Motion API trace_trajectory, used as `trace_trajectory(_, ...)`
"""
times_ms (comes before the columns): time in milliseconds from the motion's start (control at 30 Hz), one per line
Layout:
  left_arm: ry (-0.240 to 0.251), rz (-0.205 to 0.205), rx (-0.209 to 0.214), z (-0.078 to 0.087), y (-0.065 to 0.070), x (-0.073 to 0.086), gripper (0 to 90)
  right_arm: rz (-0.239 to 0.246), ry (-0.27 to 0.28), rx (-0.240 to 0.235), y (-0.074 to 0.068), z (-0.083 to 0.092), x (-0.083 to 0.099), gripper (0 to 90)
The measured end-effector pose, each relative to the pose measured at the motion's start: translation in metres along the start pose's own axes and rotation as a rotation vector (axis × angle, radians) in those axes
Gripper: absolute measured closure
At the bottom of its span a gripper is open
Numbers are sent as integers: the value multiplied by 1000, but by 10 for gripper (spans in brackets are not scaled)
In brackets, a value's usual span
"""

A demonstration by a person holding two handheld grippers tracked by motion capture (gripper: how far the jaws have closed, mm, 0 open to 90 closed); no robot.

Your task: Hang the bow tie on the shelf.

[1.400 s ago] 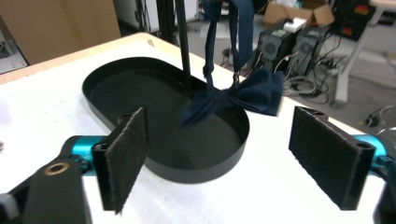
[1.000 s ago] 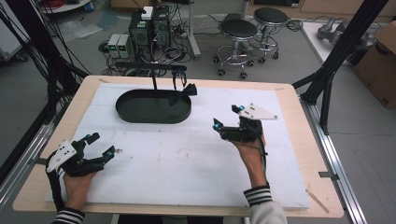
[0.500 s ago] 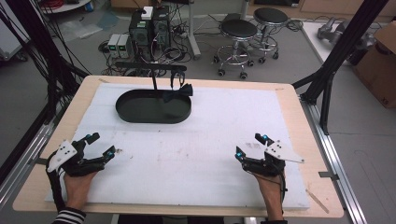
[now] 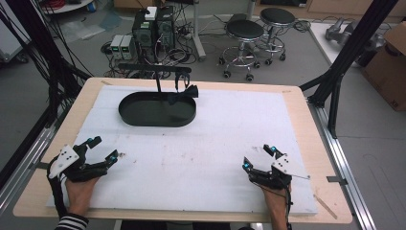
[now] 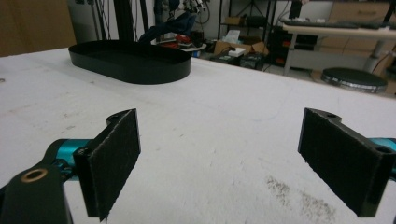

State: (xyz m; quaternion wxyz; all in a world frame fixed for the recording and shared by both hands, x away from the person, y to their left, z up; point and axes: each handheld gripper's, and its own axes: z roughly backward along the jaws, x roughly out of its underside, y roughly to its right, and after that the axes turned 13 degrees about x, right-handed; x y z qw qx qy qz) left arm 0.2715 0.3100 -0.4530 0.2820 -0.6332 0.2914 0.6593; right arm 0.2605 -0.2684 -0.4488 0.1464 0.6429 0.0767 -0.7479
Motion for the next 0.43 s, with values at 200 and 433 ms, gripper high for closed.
trace_trajectory(200, -1, 4, -1, 0, -1, 0, 153, -14, 2, -1, 1, 0, 1, 118)
trace_trajectory(433, 5, 12, -1, 1, -1, 0, 153, 13, 22, -9, -1, 2, 2, 117)
